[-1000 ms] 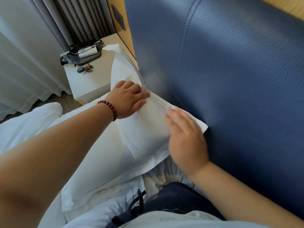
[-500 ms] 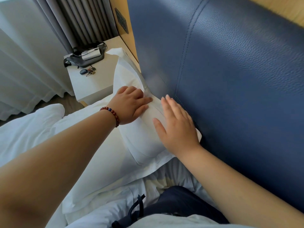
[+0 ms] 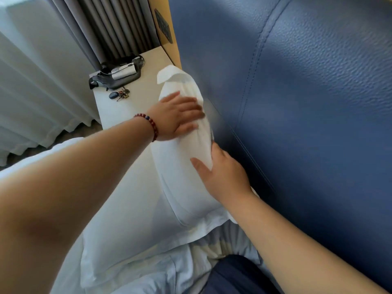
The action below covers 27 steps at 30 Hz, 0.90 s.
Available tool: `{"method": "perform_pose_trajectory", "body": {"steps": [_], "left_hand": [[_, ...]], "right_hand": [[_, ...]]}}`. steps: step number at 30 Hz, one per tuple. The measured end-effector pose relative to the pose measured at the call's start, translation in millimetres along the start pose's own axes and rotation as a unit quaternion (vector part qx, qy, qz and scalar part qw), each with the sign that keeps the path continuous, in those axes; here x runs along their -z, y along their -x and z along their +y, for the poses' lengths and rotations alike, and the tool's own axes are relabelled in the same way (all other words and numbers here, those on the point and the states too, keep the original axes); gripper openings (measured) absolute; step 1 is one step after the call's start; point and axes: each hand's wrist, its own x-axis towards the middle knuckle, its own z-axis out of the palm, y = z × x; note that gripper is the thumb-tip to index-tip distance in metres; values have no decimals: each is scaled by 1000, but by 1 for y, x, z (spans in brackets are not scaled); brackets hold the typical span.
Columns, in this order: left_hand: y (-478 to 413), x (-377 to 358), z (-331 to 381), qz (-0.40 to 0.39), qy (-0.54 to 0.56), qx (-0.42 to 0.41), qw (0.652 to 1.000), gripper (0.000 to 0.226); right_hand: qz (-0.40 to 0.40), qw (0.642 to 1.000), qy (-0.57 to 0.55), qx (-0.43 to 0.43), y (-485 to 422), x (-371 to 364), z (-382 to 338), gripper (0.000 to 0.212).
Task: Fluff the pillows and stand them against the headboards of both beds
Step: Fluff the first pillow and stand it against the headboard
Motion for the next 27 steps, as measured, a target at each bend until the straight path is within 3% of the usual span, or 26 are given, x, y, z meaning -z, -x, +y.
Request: {"method": "perform_pose_trajectory", "body": {"steps": [3, 6, 8, 11, 15, 19, 22, 27], "left_hand": [[-21, 10, -1, 37, 20, 100, 994, 50], [-25, 16, 19, 95, 35, -53, 993, 51], [-17, 12, 21, 70, 55, -110, 990, 51], [-18, 10, -8, 55, 58, -50, 996, 55], [-30, 12, -61, 65, 44, 129, 988, 46], [-37, 13, -71, 118, 146, 139, 972, 43], [-45, 14, -64, 167, 295, 216, 916, 58], [-65, 11, -74, 146, 445, 396, 790, 85]], "right_hand": [[6, 1000, -8, 8, -1, 5, 0, 80], [5, 1000, 0, -8, -6, 10, 1, 99], [-2, 1000, 5, -27, -17, 16, -2, 111], [-21, 1000, 1, -14, -31, 17, -8, 101], [-40, 999, 11, -2, -32, 14, -7, 95], [-52, 998, 25, 1, -33, 12, -6, 103], [-46, 998, 30, 6, -42, 14, -15, 107], [-56, 998, 21, 8, -49, 11, -25, 102]]}}
